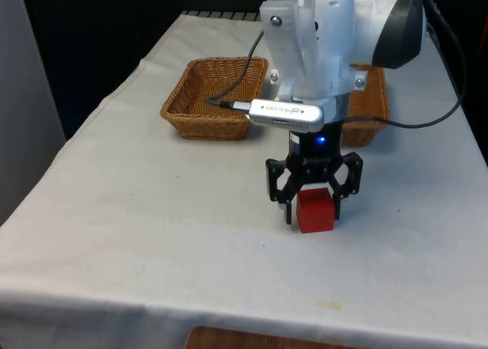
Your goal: Pick up the red cube and place it into the right basket.
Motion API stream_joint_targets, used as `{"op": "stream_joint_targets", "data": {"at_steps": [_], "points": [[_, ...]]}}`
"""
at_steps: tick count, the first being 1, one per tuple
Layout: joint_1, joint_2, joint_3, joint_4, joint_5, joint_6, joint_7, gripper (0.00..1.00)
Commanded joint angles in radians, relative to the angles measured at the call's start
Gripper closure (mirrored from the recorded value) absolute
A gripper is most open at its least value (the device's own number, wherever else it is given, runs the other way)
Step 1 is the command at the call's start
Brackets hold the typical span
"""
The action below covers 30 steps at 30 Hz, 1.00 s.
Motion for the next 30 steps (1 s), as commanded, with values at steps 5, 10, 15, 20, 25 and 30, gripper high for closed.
{"op": "stream_joint_targets", "data": {"at_steps": [5, 10, 15, 20, 25, 30], "points": [[-0.008, 0.006, 0.009, 0.005, 0.010, 0.011, -0.011, 0.97], [-0.008, 0.007, 0.010, 0.005, 0.011, 0.012, -0.011, 0.97], [-0.004, -0.010, 0.004, -0.006, 0.007, 0.004, -0.008, 0.97], [0.003, -0.048, -0.005, -0.034, 0.004, -0.008, -0.006, 0.97], [0.007, -0.103, -0.010, -0.088, 0.002, -0.012, -0.011, 0.97], [0.010, -0.180, -0.014, -0.165, 0.001, -0.013, -0.024, 0.97]]}}
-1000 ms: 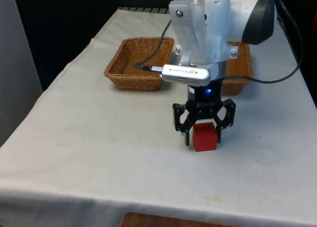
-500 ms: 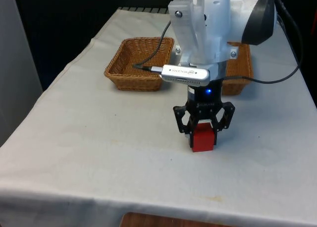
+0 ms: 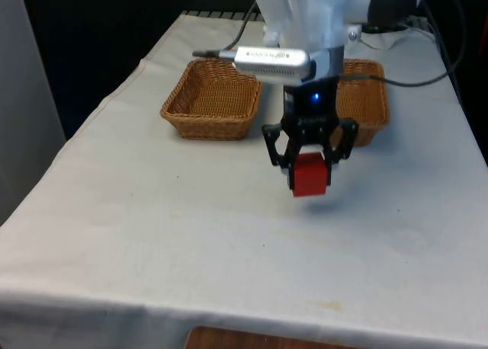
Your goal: Pick up the red cube and place it into the right basket.
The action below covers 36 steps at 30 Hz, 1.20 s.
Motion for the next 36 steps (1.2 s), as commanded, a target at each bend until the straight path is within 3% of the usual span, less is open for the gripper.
{"op": "stream_joint_targets", "data": {"at_steps": [1, 2, 8, 16, 19, 23, 27, 33, 35, 36], "points": [[0.004, -0.026, -0.004, -0.026, -0.003, 0.006, -0.004, 0.97], [0.001, -0.014, 0.000, -0.014, 0.000, 0.000, -0.002, 0.97], [0.004, -0.111, -0.013, -0.114, -0.004, 0.006, -0.025, 0.97], [0.003, -0.192, -0.031, -0.196, -0.004, 0.003, -0.054, 0.97], [0.003, -0.195, -0.033, -0.200, -0.001, 0.000, -0.058, 0.97], [0.003, -0.255, -0.056, -0.262, -0.005, 0.004, -0.085, 0.97], [0.003, -0.267, -0.063, -0.274, -0.001, 0.000, -0.096, 0.97], [0.009, -0.335, -0.097, -0.337, -0.019, 0.007, -0.119, 0.97], [0.004, -0.336, -0.093, -0.336, -0.007, 0.001, -0.128, 0.97], [0.009, -0.355, -0.105, -0.354, -0.023, 0.006, -0.126, 0.97]]}}
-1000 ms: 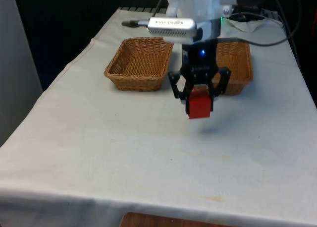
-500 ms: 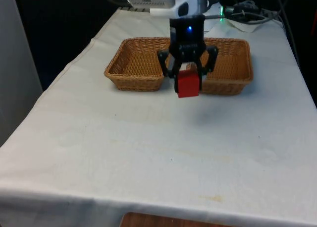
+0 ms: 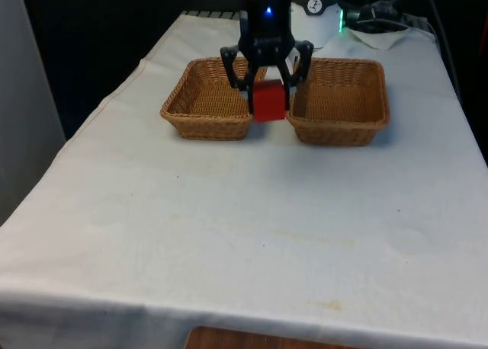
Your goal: Pick up the red cube and place it into the right basket.
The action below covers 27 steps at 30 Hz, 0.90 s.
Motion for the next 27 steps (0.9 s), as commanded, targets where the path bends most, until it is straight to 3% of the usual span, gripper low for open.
{"op": "stream_joint_targets", "data": {"at_steps": [1, 14, 27], "points": [[0.005, -0.018, -0.012, -0.016, -0.017, 0.005, 0.003, 0.97], [0.003, -0.127, -0.047, -0.125, -0.040, 0.013, -0.032, 0.97], [0.003, -0.169, -0.066, -0.192, -0.036, 0.022, -0.027, 0.97]]}}
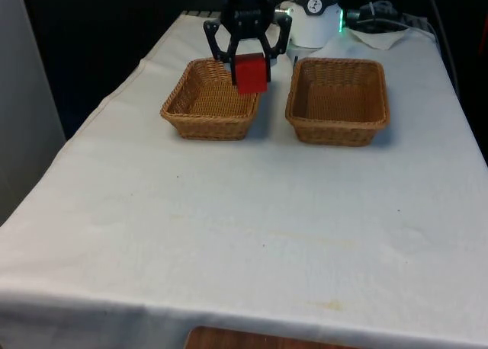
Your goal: Pick up the red cube and place it into the right basket.
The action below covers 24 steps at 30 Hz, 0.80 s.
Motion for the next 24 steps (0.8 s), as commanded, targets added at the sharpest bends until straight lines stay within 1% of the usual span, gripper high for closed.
{"op": "stream_joint_targets", "data": {"at_steps": [1, 7, 8, 9, 15, 16, 17, 24], "points": [[0.001, -0.008, -0.006, -0.014, -0.006, 0.013, 0.008, 0.97], [0.001, -0.019, -0.019, -0.038, -0.003, 0.015, 0.007, 0.97], [0.000, -0.013, -0.017, -0.028, 0.000, 0.001, 0.002, 0.97], [0.001, -0.020, -0.021, -0.041, -0.002, 0.015, 0.007, 0.97], [0.000, -0.024, -0.032, -0.072, 0.004, 0.031, 0.002, 0.97], [0.000, -0.018, -0.031, -0.063, 0.002, 0.017, 0.002, 0.97], [0.000, -0.025, -0.033, -0.078, 0.004, 0.036, 0.001, 0.97], [-0.002, -0.029, -0.049, -0.120, 0.007, 0.063, -0.005, 0.97]]}}
